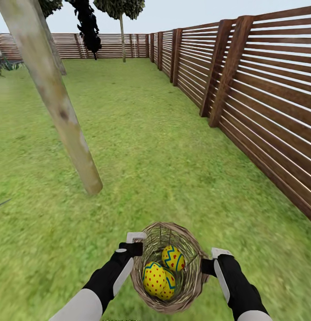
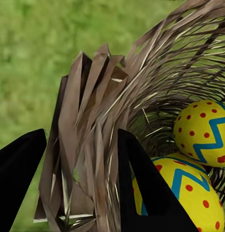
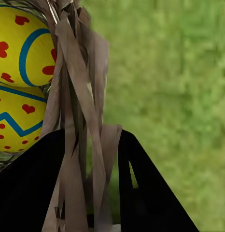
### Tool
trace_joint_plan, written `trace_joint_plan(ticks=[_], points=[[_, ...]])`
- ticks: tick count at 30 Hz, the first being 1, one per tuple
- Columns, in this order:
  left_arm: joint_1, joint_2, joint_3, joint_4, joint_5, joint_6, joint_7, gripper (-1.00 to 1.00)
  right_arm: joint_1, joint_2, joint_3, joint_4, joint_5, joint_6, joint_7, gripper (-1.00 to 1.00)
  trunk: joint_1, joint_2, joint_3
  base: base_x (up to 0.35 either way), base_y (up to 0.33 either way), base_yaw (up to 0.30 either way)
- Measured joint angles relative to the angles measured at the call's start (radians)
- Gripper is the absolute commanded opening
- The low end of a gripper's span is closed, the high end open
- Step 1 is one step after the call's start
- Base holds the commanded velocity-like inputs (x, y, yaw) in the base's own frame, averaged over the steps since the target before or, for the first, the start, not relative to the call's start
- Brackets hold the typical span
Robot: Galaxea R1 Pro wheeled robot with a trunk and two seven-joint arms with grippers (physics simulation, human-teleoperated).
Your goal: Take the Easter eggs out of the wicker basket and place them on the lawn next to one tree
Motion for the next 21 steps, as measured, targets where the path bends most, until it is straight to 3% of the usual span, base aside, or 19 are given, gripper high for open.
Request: trace_joint_plan(ticks=[21], points=[[0.0,0.0,0.002,0.0,0.0,0.0,0.001,-1.0,0.0,0.0,0.001,0.001,0.002,0.0,0.0,-1.0,0.0,0.0,0.0,0.0,0.0,0.29]])
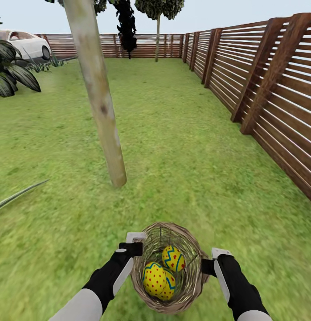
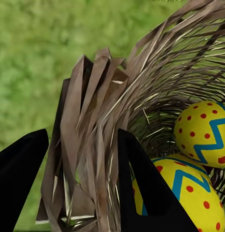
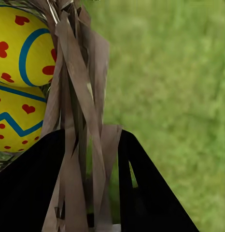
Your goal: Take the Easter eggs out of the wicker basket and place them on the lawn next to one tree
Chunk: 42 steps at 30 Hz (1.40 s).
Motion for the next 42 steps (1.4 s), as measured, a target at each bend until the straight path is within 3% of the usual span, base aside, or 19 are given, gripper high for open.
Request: trace_joint_plan(ticks=[33,42], points=[[0.0,0.0,0.0,0.0,0.0,0.001,-0.001,-1.0,0.0,0.0,0.001,0.0,0.0,0.0,0.0,-1.0,0.0,0.0,0.0,0.0,0.0,0.29],[0.0,0.0,-0.001,0.0,0.0,0.001,-0.002,-1.0,0.0,0.0,0.001,-0.001,0.006,-0.001,0.004,-1.0,0.0,0.0,0.0,0.08,0.0,0.033]])
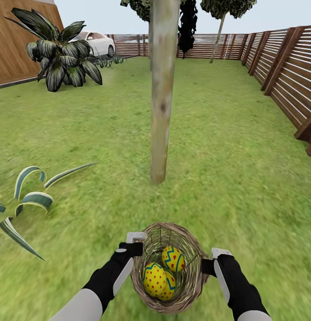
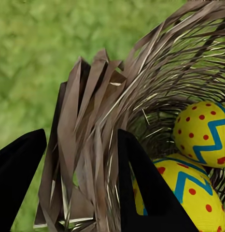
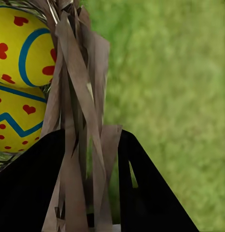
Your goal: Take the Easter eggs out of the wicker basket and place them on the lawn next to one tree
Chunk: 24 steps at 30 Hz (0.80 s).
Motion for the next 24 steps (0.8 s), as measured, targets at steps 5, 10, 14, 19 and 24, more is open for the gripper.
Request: trace_joint_plan(ticks=[5,10,14,19,24], points=[[0.0,0.0,0.0,0.0,0.0,0.0,0.0,-1.0,0.0,0.0,0.0,0.0,0.0,0.0,0.0,-1.0,0.0,0.0,0.0,0.201,0.0,0.0],[0.0,0.0,0.0,0.0,0.0,0.0,0.0,-1.0,0.0,0.0,0.0,0.001,0.0,0.0,0.0,-1.0,0.0,0.0,0.0,0.313,0.0,0.0],[0.0,0.0,0.0,0.0,0.0,0.0,0.0,-1.0,0.0,0.0,0.0,0.001,0.0,0.0,0.0,-1.0,0.0,0.0,0.0,0.313,0.0,0.0],[0.0,0.0,0.0,0.0,0.0,0.0,0.0,-1.0,0.0,0.0,0.0,0.0,0.0,0.0,0.0,-1.0,0.0,0.0,0.0,0.313,0.0,0.0],[0.0,0.0,0.0,0.0,0.0,0.0,0.0,-1.0,0.0,0.0,0.0,0.0,0.0,0.0,0.0,-1.0,0.0,0.0,0.0,0.313,0.0,0.0]])
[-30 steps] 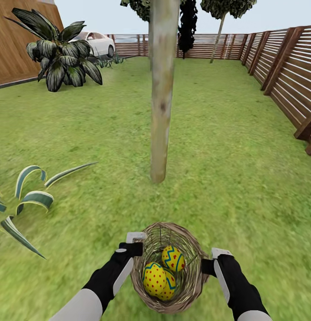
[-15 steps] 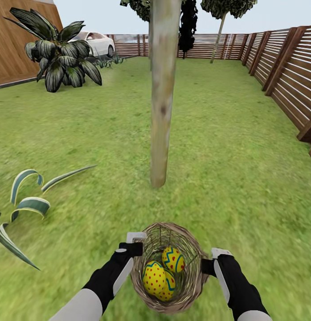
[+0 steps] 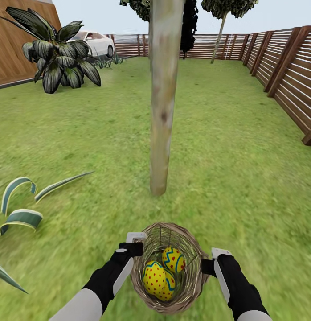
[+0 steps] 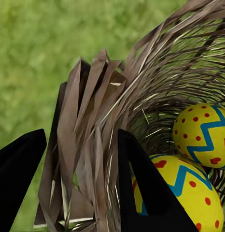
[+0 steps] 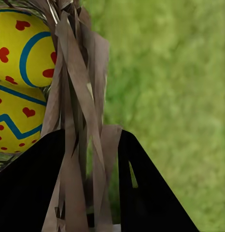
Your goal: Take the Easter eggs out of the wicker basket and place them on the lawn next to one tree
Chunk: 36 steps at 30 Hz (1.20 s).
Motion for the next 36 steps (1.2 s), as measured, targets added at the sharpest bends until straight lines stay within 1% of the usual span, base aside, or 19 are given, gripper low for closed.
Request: trace_joint_plan(ticks=[27,36], points=[[0.0,0.0,0.0,0.0,0.0,0.0,0.001,-1.0,0.0,0.0,0.0,0.0,0.0,0.0,0.0,-1.0,0.0,0.0,0.0,0.313,0.0,0.0],[0.0,0.0,0.0,0.0,0.0,-0.001,0.001,-1.0,0.0,0.0,0.0,0.0,-0.001,0.001,0.0,-1.0,0.001,0.0,0.0,0.027,0.0,0.0]])
